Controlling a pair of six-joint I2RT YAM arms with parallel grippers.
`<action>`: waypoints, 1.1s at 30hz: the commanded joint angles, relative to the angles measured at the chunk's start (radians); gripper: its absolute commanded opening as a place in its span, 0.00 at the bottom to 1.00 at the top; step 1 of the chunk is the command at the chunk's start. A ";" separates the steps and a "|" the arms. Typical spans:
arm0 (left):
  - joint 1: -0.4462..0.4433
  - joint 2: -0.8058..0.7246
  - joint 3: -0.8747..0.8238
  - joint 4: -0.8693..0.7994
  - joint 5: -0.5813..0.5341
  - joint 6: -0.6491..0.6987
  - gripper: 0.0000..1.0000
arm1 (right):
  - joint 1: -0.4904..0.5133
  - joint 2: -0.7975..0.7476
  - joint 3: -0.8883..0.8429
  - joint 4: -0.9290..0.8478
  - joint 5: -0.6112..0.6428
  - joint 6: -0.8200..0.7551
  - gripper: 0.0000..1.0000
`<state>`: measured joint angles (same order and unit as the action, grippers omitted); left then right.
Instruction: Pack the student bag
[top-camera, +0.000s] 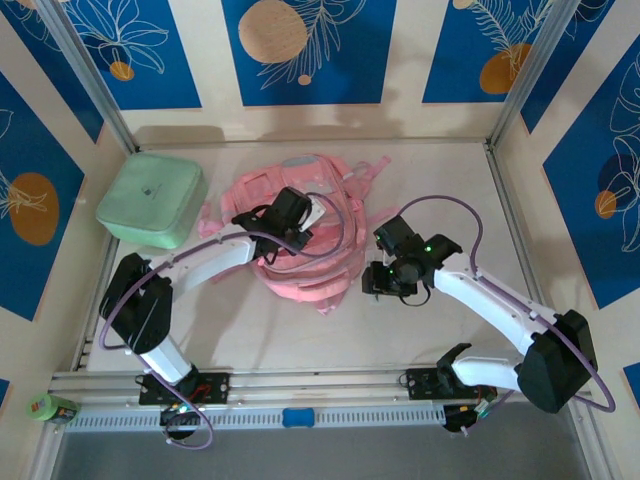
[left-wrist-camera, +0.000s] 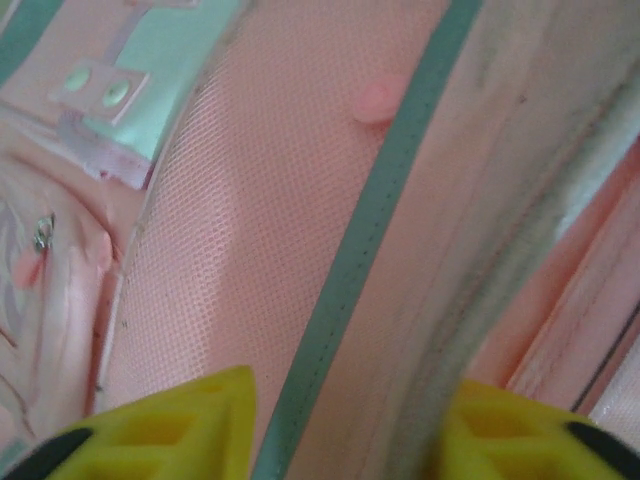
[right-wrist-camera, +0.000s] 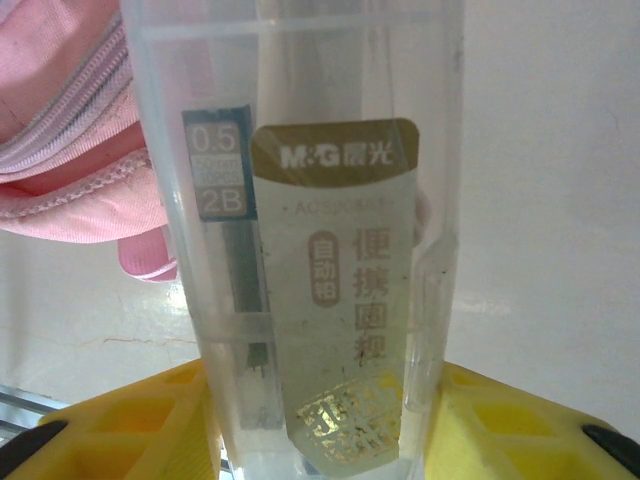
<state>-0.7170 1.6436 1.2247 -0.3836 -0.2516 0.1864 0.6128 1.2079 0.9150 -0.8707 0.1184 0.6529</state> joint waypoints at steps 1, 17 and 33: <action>0.029 0.023 0.060 -0.016 0.005 -0.026 0.18 | -0.004 0.016 0.041 0.022 -0.059 -0.021 0.47; -0.102 -0.049 0.219 -0.015 0.173 -0.404 0.00 | 0.002 0.171 0.295 -0.010 -0.176 -0.077 0.47; -0.107 -0.041 0.204 0.043 0.125 -0.659 0.00 | -0.041 0.439 0.459 0.039 -0.078 -0.004 0.57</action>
<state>-0.8249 1.6279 1.3903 -0.4427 -0.1120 -0.4225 0.5861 1.6207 1.3540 -0.8722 0.0345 0.6132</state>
